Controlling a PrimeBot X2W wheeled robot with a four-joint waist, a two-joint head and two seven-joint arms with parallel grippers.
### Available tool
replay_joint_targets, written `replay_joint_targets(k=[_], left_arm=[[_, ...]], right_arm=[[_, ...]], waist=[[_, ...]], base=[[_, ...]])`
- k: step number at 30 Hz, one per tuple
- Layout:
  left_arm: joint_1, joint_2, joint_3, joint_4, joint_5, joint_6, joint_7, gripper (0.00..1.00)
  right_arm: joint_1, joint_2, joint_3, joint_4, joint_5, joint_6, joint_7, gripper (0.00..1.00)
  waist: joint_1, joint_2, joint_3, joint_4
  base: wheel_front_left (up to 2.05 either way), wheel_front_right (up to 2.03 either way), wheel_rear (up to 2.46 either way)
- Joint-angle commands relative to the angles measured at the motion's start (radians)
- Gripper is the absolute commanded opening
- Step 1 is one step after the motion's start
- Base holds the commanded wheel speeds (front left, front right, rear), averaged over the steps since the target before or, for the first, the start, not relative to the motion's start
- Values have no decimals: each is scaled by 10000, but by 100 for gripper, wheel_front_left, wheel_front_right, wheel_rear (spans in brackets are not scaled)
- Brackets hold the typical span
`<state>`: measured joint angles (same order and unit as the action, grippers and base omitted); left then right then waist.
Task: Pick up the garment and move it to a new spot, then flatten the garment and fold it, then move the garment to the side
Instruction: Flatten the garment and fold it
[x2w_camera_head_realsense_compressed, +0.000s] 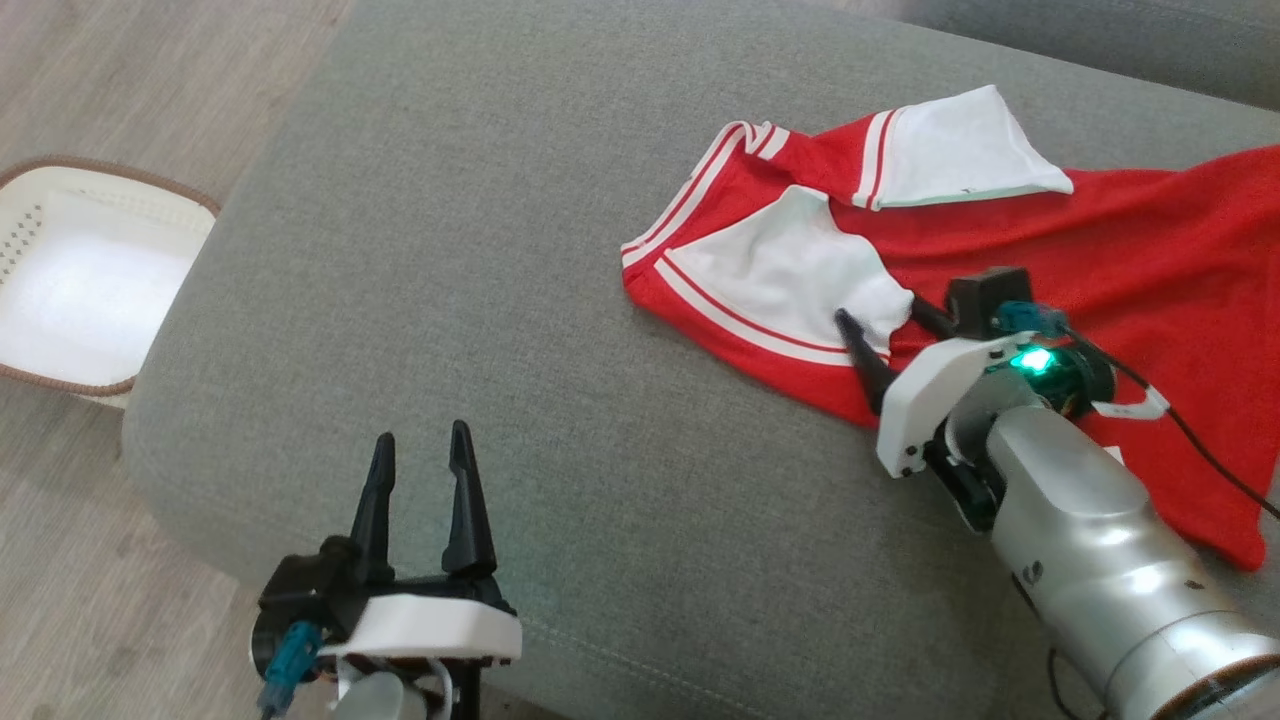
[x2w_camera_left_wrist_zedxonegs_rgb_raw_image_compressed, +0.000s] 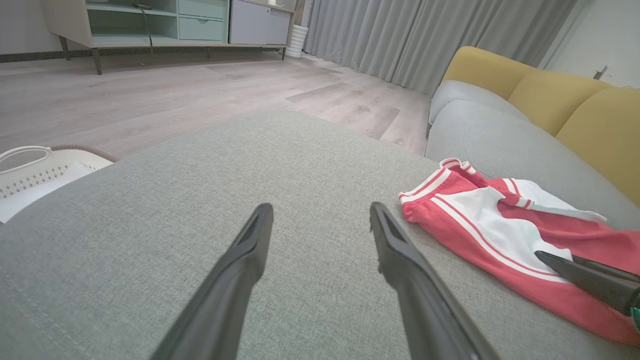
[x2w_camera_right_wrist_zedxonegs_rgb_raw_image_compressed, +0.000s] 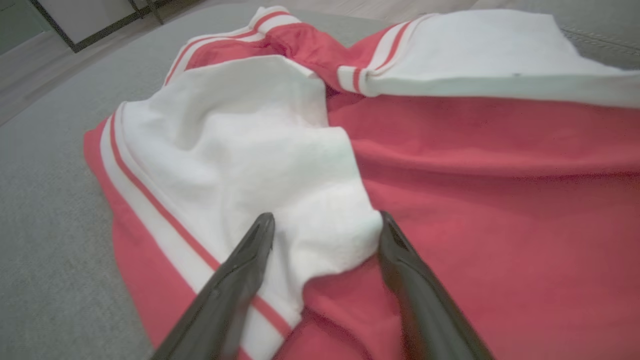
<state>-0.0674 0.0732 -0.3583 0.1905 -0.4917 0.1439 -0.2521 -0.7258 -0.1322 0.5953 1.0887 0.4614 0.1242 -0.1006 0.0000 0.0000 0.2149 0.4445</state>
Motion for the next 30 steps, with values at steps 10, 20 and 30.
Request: replay_joint_targets(k=[10,20,30], left_arm=[[-263,161,310,-268,1,47,-69,100],[-248,275,354,-294,-4,110,-64,100],[-192,487,401,-437,-16,236,75,100]], right_arm=[[119,-35,1181,-1293,283,65,-161,0],[316,-127,2500,-2295,-997,65,-1104,0],[924,52,5101,-3097,-2841,65,-1341,100]], waist=[[0,0,20,-27],[0,0,-178,-176],[0,0,-477,-409]], base=[[0,0,0],[0,0,0],[0,0,0]])
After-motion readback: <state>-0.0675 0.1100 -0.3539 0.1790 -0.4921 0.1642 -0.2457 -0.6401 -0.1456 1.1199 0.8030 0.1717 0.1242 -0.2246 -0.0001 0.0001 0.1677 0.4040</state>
